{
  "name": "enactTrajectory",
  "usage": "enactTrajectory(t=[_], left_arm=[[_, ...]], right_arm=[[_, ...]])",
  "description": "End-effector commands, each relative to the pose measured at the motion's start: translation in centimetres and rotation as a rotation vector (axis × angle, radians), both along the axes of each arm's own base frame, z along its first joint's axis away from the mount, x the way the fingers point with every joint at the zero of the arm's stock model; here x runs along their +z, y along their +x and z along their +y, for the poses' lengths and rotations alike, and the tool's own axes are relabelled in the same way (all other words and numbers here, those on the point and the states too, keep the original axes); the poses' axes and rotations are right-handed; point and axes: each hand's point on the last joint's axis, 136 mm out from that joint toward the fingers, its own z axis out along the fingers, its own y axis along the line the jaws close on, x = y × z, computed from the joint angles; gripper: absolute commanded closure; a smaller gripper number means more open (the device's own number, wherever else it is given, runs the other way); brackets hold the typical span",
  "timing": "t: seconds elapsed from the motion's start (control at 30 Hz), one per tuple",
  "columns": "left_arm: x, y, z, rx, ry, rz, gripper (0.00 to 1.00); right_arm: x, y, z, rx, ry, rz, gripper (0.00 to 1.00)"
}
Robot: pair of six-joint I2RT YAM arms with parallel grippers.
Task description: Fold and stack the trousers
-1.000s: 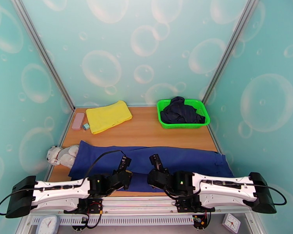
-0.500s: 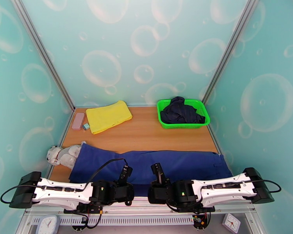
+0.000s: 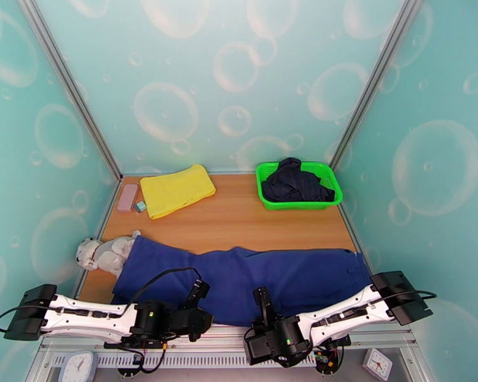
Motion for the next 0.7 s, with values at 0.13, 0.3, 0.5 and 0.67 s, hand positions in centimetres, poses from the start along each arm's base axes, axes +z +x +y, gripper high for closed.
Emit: enactTrajectory(t=[0.13,0.3,0.5,0.67], left_arm=[[2.0,6.6,-1.3,0.128,-0.073,-0.052,0.59],[0.1,11.7,-1.1,0.267,0.007,-0.053,0.61],[-1.5,14.3,-1.5,0.312,0.004,-0.016,0.60],[-3.7,17.7,1.6,0.467,0.119,0.026,0.60]], right_arm=[[7.5,5.3,2.2,0.026,0.052,-0.190,0.56],[9.4,12.8,3.8,0.077,0.305,-0.215,0.60],[5.4,15.8,3.1,0.060,0.395,-0.111,0.63],[2.6,17.9,3.8,0.048,0.362,-0.035,0.62]])
